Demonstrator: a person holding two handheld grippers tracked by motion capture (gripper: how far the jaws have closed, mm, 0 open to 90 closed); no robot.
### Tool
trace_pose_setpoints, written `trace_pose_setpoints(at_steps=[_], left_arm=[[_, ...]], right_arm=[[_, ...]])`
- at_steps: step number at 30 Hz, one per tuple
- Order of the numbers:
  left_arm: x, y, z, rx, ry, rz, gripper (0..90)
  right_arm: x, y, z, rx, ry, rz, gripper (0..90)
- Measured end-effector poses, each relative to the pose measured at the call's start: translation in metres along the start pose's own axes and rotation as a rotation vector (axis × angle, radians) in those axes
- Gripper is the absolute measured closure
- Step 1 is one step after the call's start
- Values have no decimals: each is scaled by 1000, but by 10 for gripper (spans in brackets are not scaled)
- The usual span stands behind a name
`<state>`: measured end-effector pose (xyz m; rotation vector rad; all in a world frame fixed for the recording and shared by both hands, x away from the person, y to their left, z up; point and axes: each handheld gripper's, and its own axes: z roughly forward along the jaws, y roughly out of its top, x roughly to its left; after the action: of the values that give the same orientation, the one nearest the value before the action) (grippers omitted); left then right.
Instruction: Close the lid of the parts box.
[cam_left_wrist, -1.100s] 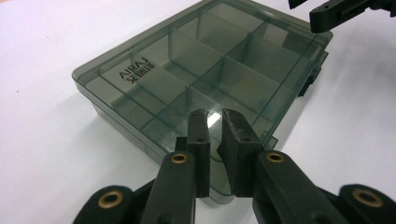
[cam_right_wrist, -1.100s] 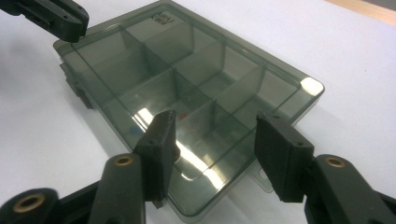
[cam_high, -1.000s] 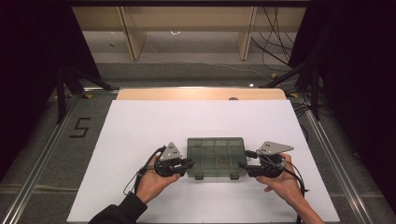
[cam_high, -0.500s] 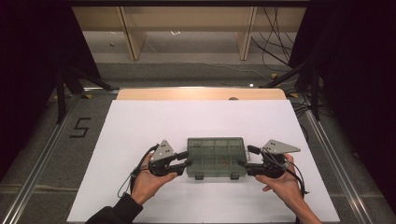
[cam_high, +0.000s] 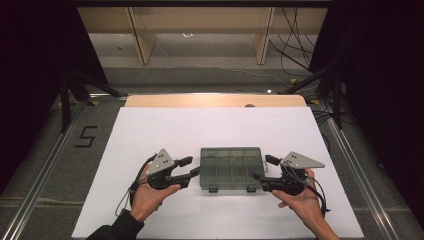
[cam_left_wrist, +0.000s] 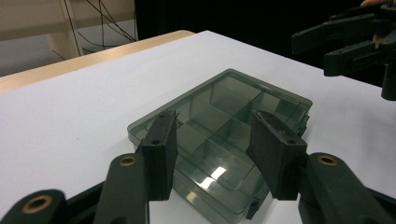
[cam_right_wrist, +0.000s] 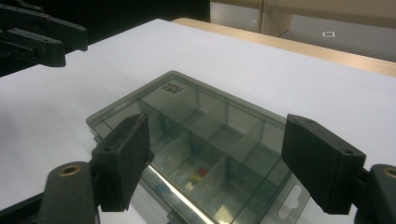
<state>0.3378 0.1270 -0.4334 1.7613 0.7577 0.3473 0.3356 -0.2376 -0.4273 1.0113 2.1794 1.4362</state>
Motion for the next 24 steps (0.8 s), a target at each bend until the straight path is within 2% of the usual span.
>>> trace_pose_setpoints(at_steps=[2,4,5,6,8,9,12,13,14,15,16,19,24], left_arm=[[1,0,-3,-13,-5,13,502],[1,0,-6,-27,-11,2,492],[-1,-1,-7,-32,1,-1,487],[0,0,-8,-36,-11,16,481],[-1,0,-11,-48,-13,10,464],[-1,0,-13,-47,-14,22,459],[-4,-1,-17,-61,-14,2,437],[-4,-1,-19,-62,-17,17,436],[-4,-1,-22,-56,-11,30,432],[-5,-1,-24,-61,-8,20,424],[-5,-2,-25,-65,-9,27,415],[-5,-3,-30,-77,-3,38,396],[-5,-6,-36,-84,9,31,376]], right_arm=[[2,-1,1,-13,-3,-8,236],[4,-1,-1,-5,0,-4,233],[5,-2,-1,-13,-3,-9,230],[6,-2,-3,-8,-1,-6,227],[7,-2,-3,-15,-5,-8,219],[9,-3,-4,-26,0,-5,215],[12,-4,-6,-33,1,-4,208],[13,-4,-8,-26,-1,-9,200],[14,-5,-7,-39,-6,-11,191],[14,-5,-8,-46,-10,-15,189],[15,-5,-10,-33,-15,-15,189],[16,-6,-12,-46,-13,-13,184],[20,-7,-16,-55,-8,-11,183]])
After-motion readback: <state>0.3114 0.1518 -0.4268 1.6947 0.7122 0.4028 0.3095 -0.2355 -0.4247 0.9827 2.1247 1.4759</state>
